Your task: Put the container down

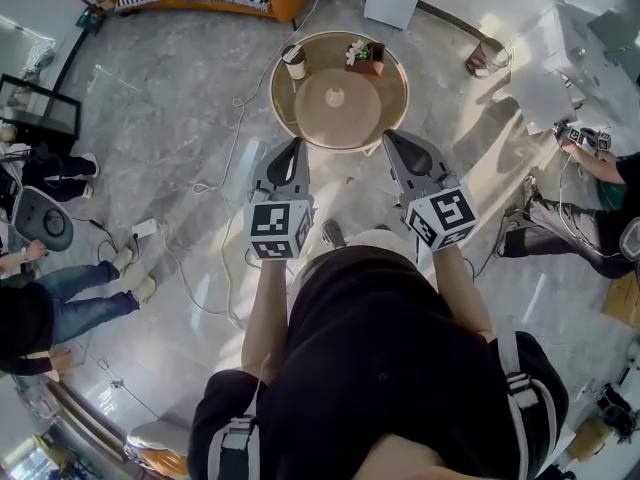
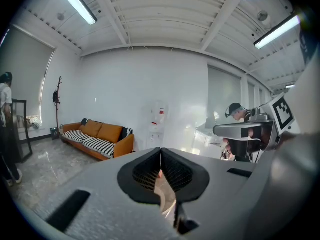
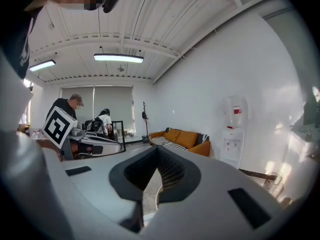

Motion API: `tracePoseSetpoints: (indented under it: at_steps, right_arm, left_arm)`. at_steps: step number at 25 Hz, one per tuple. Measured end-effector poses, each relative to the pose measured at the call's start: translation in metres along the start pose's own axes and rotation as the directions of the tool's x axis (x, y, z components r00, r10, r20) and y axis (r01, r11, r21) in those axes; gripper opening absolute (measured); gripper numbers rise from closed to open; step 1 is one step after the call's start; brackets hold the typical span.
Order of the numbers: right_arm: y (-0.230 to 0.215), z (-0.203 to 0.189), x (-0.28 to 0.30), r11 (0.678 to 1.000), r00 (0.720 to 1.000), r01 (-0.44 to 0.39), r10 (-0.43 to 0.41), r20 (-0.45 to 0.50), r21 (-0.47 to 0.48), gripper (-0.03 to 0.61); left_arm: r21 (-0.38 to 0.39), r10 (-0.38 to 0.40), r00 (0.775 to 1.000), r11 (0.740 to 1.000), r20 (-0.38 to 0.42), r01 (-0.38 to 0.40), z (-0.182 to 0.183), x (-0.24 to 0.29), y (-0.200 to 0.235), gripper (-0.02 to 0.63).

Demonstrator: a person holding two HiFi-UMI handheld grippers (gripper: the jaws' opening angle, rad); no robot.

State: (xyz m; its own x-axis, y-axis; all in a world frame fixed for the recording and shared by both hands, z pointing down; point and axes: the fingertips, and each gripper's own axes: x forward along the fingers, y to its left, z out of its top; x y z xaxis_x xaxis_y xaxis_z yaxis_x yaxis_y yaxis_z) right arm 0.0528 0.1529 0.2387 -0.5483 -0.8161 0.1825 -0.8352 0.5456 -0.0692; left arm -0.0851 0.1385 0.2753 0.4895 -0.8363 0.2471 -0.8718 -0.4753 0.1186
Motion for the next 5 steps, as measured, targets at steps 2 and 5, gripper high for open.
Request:
tracePoseSetpoints:
  at_steps: [2, 5]
  right_arm:
    - [0.0009, -0.0011, 0.0007, 1.0, 1.0, -0.002, 0.002, -0.004, -0.002, 0.0]
    - [0.0009, -0.0016, 0.0027, 1.0, 1.0, -0.002, 0.002, -0.011, -0.007, 0.0]
  left_arm:
    - [-0.003, 0.001, 1.0, 1.0, 0.0, -0.001, -0.0007, 0.0004, 0.0005, 0.018]
    - [-0.008, 0.002, 1.0, 1.0, 0.002, -0.002, 0.0004, 0.0019, 0.0017, 0.018]
